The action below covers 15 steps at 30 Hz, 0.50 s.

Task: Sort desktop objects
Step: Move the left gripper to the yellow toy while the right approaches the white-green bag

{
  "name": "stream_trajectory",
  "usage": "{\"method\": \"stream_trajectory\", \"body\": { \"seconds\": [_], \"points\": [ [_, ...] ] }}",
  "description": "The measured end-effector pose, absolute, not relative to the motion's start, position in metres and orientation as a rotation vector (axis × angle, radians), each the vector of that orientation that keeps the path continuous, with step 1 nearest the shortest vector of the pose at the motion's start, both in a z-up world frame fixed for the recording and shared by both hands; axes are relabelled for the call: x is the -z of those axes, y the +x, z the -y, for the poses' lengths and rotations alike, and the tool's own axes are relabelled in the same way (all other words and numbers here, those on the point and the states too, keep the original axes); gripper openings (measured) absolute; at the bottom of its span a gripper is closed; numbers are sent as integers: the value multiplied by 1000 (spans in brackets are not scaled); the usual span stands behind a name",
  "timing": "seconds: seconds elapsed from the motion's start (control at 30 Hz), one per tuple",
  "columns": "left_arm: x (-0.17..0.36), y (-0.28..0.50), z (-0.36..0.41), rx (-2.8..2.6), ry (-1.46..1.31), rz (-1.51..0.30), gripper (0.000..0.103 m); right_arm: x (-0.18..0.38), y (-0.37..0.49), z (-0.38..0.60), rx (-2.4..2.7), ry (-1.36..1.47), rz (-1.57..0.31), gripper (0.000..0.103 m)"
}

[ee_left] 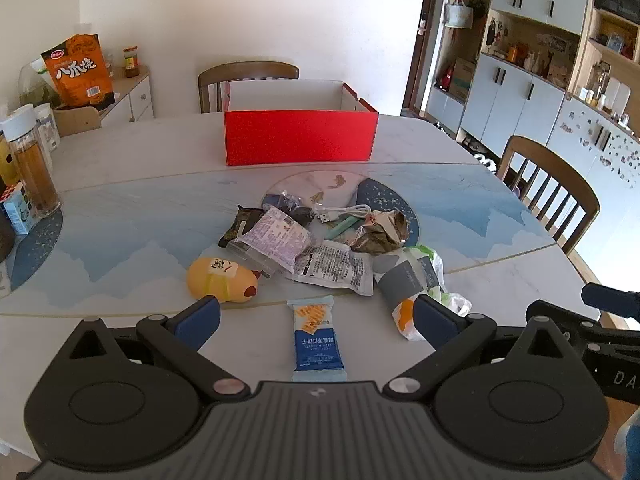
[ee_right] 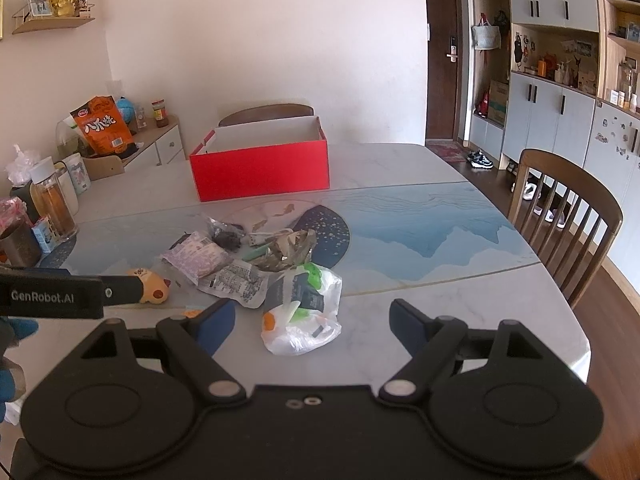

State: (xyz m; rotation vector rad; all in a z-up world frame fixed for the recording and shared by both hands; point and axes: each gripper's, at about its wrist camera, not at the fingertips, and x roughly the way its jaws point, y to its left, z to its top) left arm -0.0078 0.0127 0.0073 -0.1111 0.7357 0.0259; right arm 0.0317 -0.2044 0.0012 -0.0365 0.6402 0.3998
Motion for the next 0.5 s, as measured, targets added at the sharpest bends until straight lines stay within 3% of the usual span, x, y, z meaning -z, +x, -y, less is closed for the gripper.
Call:
{"method": "stream_trajectory", "body": {
  "seconds": [0.5],
  "points": [
    [-10, -7, -12, -54, -126, -716, 103, 0, 36, 205, -450, -44, -630, 85]
  ]
}}
